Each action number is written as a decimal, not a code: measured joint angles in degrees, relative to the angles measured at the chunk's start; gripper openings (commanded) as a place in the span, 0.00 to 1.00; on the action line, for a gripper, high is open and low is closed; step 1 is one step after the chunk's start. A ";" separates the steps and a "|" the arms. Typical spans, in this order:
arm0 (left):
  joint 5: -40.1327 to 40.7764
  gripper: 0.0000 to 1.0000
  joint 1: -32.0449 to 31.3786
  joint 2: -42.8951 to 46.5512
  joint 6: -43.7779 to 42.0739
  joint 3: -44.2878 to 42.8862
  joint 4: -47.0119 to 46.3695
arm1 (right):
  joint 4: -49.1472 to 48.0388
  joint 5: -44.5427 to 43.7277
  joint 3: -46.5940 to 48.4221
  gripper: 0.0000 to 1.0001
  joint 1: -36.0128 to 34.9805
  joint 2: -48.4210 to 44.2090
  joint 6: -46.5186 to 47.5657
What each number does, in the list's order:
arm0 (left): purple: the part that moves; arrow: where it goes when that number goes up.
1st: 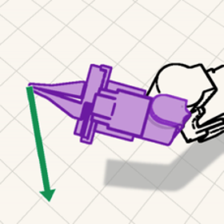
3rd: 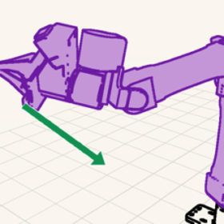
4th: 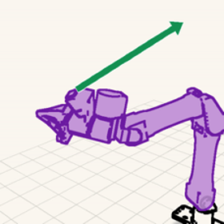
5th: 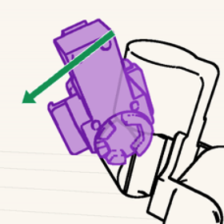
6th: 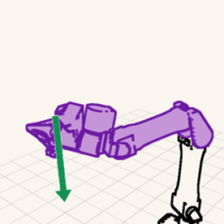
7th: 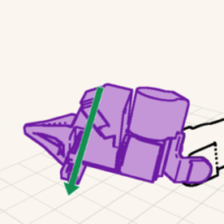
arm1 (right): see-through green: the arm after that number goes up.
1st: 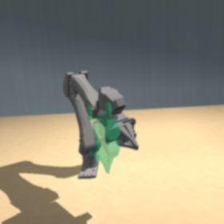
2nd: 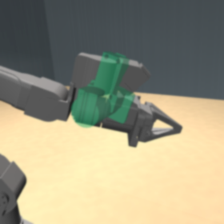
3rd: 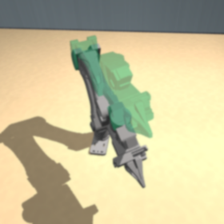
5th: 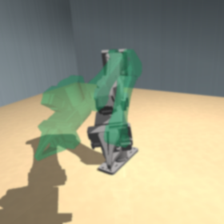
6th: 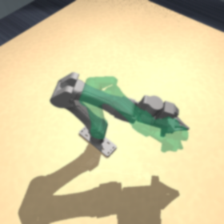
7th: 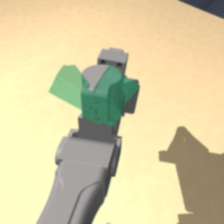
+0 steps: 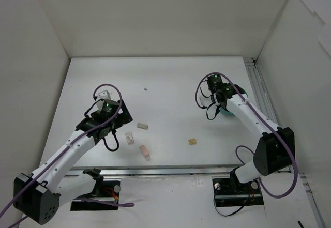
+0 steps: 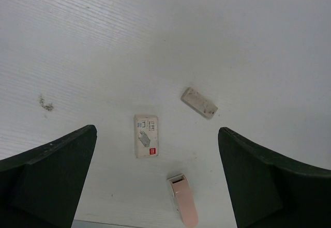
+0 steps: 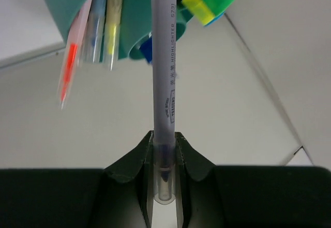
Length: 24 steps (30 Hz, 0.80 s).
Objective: Sort the stationery into containers
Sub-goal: Place the pen in the storage box.
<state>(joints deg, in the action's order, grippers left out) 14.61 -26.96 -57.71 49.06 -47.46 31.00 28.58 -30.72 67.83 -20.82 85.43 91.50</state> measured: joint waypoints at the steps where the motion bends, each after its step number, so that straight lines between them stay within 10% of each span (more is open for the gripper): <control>1: -0.37 0.99 0.04 -0.98 -0.09 0.00 -0.15 | 0.63 -1.36 -0.42 0.00 0.68 -0.28 1.05; 24: -3.28 1.00 0.46 -10.56 -0.46 0.00 -3.80 | -1.86 -11.08 -1.29 0.01 3.50 8.46 2.47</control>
<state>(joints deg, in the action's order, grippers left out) 11.33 -26.50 -68.27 48.60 -47.46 27.20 26.72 -41.80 66.54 -17.32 93.89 93.97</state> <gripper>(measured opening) 0.996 0.139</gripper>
